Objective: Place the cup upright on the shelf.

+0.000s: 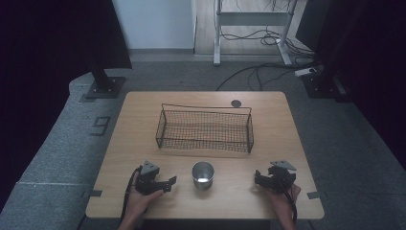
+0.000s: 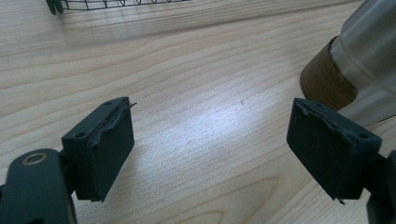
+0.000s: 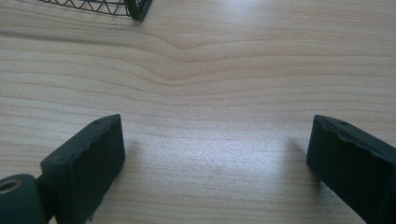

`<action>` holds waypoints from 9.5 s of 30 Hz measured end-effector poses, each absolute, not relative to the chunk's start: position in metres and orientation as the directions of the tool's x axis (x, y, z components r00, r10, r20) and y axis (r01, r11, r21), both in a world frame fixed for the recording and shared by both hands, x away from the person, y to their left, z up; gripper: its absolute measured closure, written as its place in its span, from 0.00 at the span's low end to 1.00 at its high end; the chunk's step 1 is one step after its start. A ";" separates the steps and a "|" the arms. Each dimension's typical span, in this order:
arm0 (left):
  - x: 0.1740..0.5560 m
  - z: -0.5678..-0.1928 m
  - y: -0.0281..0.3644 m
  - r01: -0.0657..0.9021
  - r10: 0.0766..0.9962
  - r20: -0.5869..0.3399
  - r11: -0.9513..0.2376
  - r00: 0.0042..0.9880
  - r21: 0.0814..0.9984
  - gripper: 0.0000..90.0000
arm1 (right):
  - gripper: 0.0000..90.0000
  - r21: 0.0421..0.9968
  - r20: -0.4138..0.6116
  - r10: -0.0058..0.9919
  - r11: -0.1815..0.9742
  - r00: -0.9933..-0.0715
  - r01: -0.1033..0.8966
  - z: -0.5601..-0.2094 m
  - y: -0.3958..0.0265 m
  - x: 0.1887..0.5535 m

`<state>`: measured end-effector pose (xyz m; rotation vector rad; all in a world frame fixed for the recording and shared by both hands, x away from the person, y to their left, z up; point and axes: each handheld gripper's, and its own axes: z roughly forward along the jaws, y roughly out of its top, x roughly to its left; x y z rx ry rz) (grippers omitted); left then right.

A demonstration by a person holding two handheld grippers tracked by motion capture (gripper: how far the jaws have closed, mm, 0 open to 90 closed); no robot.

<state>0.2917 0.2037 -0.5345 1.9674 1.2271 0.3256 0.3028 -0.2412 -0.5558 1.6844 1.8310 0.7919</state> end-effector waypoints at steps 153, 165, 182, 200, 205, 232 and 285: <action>0.296 -0.491 0.123 0.478 0.704 -0.128 -0.325 0.698 0.816 0.17 | 0.14 0.737 0.010 0.994 0.069 -0.113 0.673 -0.555 -0.240 0.301; 0.299 -0.483 0.137 0.477 0.720 -0.141 -0.288 0.680 0.830 0.17 | 0.14 0.736 0.010 0.994 0.069 -0.113 0.673 -0.555 -0.240 0.301; 0.306 -0.472 0.148 0.474 0.743 -0.140 -0.259 0.654 0.841 0.17 | 0.14 0.737 0.011 0.994 0.068 -0.112 0.673 -0.555 -0.241 0.301; 0.329 -0.452 0.144 0.484 0.759 -0.138 -0.254 0.636 0.837 0.17 | 0.14 0.737 0.010 0.994 0.069 -0.113 0.672 -0.555 -0.241 0.301; 0.335 -0.450 0.145 0.488 0.763 -0.136 -0.255 0.632 0.835 0.17 | 0.14 0.738 0.010 0.994 0.069 -0.113 0.672 -0.555 -0.241 0.301; 0.357 -0.436 0.146 0.508 0.769 -0.160 -0.236 0.619 0.828 0.17 | 0.14 0.737 0.010 0.994 0.067 -0.111 0.673 -0.555 -0.241 0.301; 0.393 -0.412 0.121 0.501 0.781 -0.125 -0.260 0.612 0.826 0.18 | 0.14 0.737 0.009 0.994 0.069 -0.112 0.672 -0.555 -0.241 0.301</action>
